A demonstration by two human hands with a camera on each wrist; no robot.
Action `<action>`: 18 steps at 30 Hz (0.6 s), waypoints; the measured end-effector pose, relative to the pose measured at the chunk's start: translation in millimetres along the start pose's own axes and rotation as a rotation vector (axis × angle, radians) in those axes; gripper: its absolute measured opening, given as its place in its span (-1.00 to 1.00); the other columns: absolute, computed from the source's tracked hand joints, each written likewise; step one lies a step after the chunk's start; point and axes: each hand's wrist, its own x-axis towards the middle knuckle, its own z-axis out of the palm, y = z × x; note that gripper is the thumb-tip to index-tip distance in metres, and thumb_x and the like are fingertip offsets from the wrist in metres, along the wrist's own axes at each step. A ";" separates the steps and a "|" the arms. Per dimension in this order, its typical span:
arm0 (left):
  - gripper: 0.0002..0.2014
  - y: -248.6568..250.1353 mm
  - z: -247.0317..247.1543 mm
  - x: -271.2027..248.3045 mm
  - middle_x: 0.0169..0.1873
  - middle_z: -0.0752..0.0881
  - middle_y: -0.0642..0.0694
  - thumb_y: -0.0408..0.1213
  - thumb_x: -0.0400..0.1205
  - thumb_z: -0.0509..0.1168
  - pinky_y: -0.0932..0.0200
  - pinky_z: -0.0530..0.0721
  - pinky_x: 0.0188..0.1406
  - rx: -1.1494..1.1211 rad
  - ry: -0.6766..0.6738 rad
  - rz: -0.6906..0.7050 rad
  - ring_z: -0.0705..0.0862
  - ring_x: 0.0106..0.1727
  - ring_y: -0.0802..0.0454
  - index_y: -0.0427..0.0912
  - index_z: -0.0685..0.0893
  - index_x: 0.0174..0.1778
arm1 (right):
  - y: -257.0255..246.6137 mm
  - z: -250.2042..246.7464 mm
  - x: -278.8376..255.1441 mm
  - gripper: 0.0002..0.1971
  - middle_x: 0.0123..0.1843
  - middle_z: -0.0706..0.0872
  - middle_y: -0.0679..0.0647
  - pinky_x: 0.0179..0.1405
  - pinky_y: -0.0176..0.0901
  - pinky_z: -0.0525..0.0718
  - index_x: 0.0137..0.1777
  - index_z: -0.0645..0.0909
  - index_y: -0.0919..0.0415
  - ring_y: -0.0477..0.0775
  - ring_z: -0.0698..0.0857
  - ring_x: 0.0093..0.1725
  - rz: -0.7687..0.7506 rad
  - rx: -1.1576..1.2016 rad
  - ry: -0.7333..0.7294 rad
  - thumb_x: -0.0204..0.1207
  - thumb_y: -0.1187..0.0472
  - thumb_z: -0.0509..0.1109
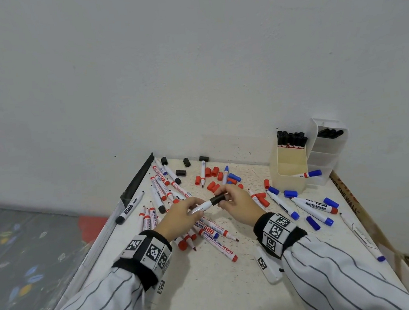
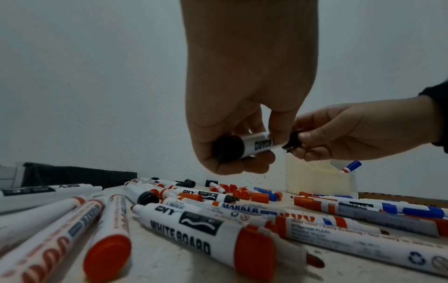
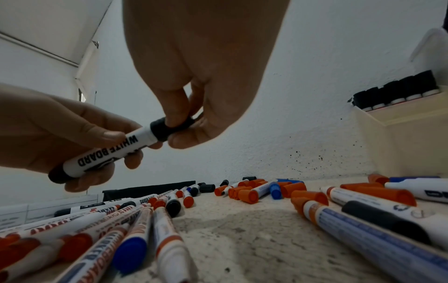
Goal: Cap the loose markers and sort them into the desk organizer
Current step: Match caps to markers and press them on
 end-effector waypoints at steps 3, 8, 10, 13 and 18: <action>-0.70 0.9 0.6 0.1 0.08 0.63 0.01 -0.25 0.68 0.21 0.21 0.59 0.04 0.001 -0.008 0.007 0.63 0.11 0.01 -0.01 0.56 0.33 | -1.0 -0.1 -2.5 -0.78 0.04 0.64 0.09 -0.12 -0.31 0.71 0.10 0.49 0.05 -0.08 0.70 -0.19 0.049 0.137 -0.043 0.57 0.36 0.30; -0.69 2.0 2.5 0.5 0.08 0.64 0.06 -0.15 0.61 0.32 0.29 0.51 0.04 0.070 -0.010 0.046 0.57 0.10 0.15 -0.02 0.60 0.28 | 1.1 0.9 -5.1 -0.91 -0.30 0.54 0.00 -0.34 -0.32 0.44 0.02 0.48 0.04 -0.09 0.46 -0.38 0.123 0.071 -0.122 0.67 0.12 0.15; -0.70 1.2 6.1 2.2 -0.01 0.65 0.05 -0.16 0.53 0.42 0.34 0.56 -0.08 0.097 -0.001 0.054 0.61 -0.02 0.14 -0.02 0.61 0.18 | 0.4 4.7 -5.4 -0.80 -0.32 0.45 0.00 -0.36 -0.28 0.38 -0.08 0.44 0.05 -0.08 0.38 -0.38 0.140 0.105 -0.110 0.69 0.02 0.06; -0.74 4.1 12.8 3.0 -0.16 0.62 0.08 -0.23 0.50 0.46 0.40 0.52 -0.25 0.093 0.052 0.075 0.58 -0.19 0.22 -0.02 0.61 0.06 | -0.3 8.9 -1.0 -0.74 -0.36 0.38 -0.01 -0.40 -0.25 0.33 -0.17 0.38 0.09 -0.08 0.34 -0.42 0.192 0.099 -0.037 0.69 0.01 0.04; -0.74 12.1 21.0 4.1 -0.20 0.65 0.09 -0.18 0.62 0.31 0.34 0.52 -0.21 0.138 0.140 0.122 0.56 -0.24 0.20 -0.04 0.66 0.22 | 0.1 7.8 3.0 -0.76 -0.37 0.39 0.00 -0.43 -0.25 0.29 -0.25 0.39 0.07 -0.08 0.34 -0.45 0.222 0.194 0.060 0.67 0.10 0.12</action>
